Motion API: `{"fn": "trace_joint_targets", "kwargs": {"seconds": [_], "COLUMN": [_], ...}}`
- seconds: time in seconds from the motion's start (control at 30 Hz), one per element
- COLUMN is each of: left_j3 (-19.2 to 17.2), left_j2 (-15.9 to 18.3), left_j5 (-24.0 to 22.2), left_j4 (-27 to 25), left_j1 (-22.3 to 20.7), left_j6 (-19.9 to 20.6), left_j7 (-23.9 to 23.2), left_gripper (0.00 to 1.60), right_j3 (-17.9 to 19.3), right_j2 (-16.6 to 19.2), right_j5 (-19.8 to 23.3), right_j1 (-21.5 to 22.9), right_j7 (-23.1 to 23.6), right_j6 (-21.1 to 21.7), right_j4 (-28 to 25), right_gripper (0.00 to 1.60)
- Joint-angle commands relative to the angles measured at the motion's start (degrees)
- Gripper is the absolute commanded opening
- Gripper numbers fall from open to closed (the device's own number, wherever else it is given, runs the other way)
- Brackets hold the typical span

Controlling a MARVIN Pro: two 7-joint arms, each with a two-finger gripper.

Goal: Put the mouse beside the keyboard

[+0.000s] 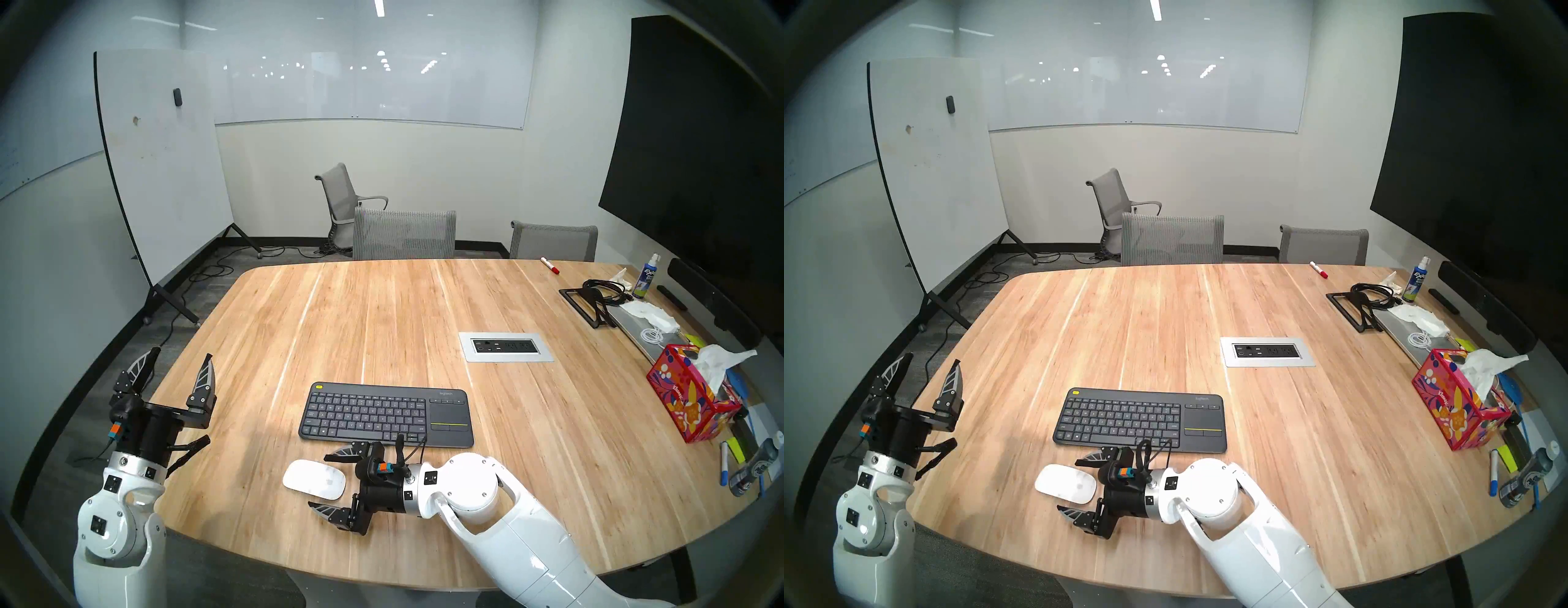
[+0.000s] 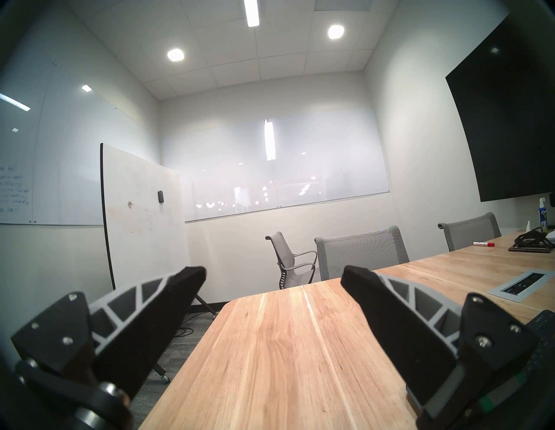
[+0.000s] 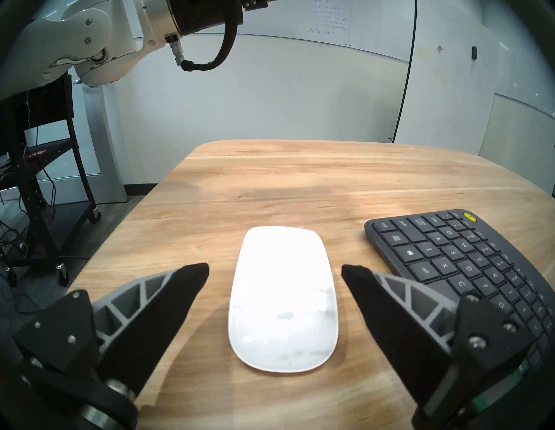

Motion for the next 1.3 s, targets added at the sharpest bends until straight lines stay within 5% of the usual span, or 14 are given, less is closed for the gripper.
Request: {"fn": "trace_joint_targets", "kwargs": {"seconds": [0.0,1.0,1.07,1.27], "left_j3": [-0.1,-0.5,-0.5,-0.6], "left_j2": [0.0,-0.8,-0.9,-1.1], "left_j5": [0.1,0.4,0.4,0.4], "left_j4": [-0.8,-0.8,-0.8,-0.8], "left_j1": [0.1,-0.3,-0.3,-0.4], "left_j6": [0.1,0.3,0.3,0.4], "left_j7": [0.0,-0.8,-0.9,-1.1], "left_gripper": [1.6,1.6,1.6,1.6], "right_j3": [-0.3,-2.0,-1.9,-1.3], "right_j2": [-1.6,-1.0,-0.9,-0.6], "right_j5": [0.2,-0.4,-0.2,0.3], "right_j1": [0.6,1.9,1.9,1.6], "right_j7": [-0.7,-1.5,-1.5,-1.2], "right_j6": [0.0,3.1,3.2,3.0], "right_j4": [-0.6,-0.5,-0.6,-1.2], "right_gripper": [1.6,1.6,0.0,0.0]}}
